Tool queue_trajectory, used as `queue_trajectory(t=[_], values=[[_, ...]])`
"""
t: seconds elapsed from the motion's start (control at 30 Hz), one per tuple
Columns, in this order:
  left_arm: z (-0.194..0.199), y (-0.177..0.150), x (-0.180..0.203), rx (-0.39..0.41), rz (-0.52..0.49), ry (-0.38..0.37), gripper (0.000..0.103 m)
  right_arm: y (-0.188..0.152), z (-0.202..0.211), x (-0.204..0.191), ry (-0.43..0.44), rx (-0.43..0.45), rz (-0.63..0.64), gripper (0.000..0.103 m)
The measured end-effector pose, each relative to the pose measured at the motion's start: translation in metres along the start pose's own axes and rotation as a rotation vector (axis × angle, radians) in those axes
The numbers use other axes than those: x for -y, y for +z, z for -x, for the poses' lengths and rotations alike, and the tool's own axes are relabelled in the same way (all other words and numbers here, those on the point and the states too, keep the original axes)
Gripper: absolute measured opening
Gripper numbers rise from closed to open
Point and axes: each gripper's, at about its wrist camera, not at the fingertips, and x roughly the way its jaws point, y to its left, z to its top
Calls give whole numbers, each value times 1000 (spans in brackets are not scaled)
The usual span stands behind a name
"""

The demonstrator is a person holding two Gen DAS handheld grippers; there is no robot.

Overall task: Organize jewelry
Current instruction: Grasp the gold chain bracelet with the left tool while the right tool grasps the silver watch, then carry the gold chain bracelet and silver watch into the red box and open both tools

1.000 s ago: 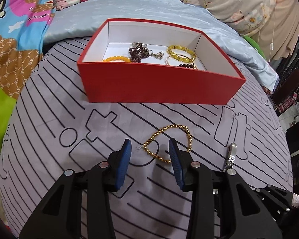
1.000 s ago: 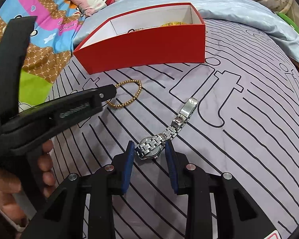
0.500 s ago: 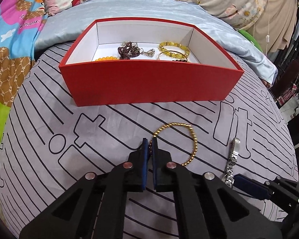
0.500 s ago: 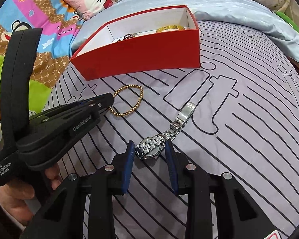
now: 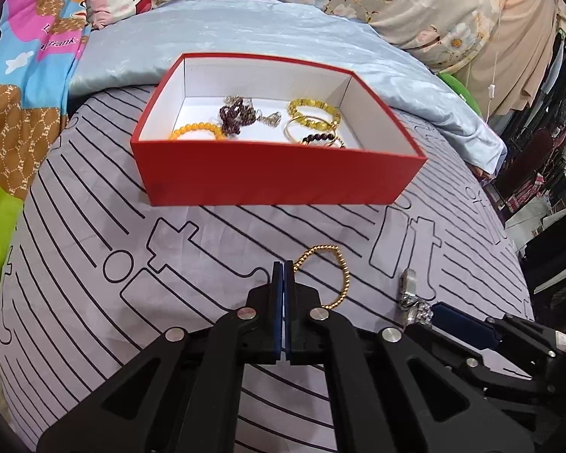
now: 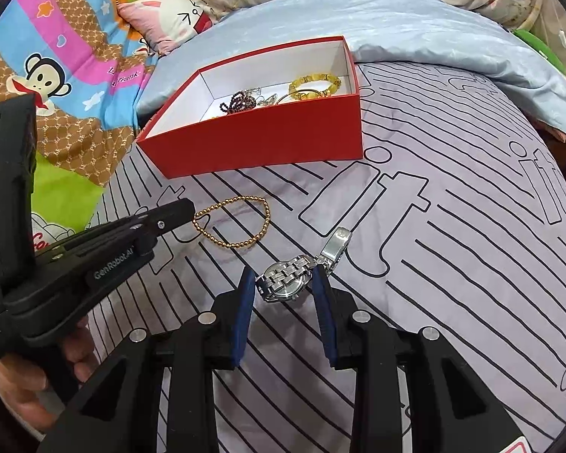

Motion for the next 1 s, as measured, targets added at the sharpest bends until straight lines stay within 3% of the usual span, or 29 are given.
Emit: queue_trajectory(t=[0.53, 1.0], values=[[53, 31, 3, 107, 6, -17, 0, 30, 33, -7, 27, 100, 25, 29], [75, 104, 7, 243, -27, -6, 0, 116, 55, -29, 68, 245, 107, 29]])
